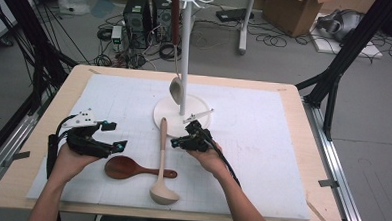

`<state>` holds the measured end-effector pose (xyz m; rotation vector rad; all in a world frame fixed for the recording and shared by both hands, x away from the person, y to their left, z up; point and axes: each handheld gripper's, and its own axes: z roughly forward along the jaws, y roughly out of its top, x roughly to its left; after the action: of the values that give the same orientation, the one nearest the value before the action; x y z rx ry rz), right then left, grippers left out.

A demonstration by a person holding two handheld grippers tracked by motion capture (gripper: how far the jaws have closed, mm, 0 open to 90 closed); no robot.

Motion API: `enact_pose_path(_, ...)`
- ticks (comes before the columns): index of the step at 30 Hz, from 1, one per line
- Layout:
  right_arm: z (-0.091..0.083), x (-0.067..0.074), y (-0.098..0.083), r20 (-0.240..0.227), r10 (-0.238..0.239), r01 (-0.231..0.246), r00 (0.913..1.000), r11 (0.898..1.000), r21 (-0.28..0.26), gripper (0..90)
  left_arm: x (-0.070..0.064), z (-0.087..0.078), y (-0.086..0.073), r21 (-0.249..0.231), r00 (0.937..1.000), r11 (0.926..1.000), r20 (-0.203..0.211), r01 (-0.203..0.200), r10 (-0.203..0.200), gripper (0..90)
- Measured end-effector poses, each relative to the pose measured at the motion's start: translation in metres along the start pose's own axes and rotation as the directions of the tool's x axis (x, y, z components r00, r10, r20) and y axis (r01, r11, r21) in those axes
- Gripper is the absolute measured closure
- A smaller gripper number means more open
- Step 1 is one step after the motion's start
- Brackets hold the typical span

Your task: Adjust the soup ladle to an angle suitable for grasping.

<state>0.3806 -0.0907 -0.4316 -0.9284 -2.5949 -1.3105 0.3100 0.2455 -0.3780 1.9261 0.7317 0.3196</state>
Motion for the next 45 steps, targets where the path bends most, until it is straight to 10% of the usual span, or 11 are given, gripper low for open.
enact_pose_path(9,0.001,0.005,-0.001,-0.047,0.059,-0.058,0.9971,0.998,0.016,75.2,0.000,0.000,0.001,0.000,1.0000,1.0000,-0.003,0.002,-0.002,18.5)
enact_pose_path(32,0.027,0.014,0.005,0.003,0.011,-0.011,0.9999,0.997,0.080,88.9,0.001,-0.004,0.000,-0.003,0.9999,1.0000,-0.012,0.002,-0.002,18.9)
enact_pose_path(45,0.012,0.014,0.007,0.025,0.077,-0.078,0.9967,0.996,0.035,66.9,0.001,-0.004,0.001,-0.003,0.9999,1.0000,-0.013,-0.002,0.002,19.2)
